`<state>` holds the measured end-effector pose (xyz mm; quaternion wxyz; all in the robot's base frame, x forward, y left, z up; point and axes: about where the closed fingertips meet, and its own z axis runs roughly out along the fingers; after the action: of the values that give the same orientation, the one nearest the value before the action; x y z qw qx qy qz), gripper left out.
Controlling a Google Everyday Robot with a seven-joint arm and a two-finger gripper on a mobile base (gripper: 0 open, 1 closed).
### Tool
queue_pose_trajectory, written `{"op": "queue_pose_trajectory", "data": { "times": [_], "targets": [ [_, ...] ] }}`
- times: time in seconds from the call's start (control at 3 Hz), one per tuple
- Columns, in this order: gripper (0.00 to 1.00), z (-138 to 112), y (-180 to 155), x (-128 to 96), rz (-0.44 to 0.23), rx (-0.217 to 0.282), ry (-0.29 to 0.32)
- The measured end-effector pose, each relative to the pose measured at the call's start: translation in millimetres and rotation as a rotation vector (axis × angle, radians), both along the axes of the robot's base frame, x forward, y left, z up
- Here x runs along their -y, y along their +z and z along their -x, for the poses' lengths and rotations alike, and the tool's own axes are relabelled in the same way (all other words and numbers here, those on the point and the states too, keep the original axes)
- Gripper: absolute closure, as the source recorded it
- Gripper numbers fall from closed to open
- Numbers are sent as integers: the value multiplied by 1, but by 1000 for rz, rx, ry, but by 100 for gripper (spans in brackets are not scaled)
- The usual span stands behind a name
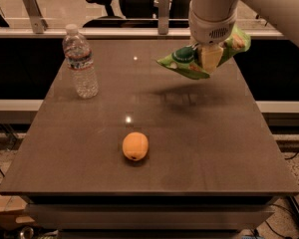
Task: Move green rice chip bag near orange
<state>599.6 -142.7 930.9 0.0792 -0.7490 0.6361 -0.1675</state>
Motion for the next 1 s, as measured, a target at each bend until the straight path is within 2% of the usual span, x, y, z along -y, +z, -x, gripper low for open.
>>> {"op": "queue_pose_trajectory", "data": {
  "times": [0.33,1.0],
  "targets": [
    [100,15,-1,-2,3,5,-42],
    [100,45,-11,6,-48,30,-129]
  ]
}}
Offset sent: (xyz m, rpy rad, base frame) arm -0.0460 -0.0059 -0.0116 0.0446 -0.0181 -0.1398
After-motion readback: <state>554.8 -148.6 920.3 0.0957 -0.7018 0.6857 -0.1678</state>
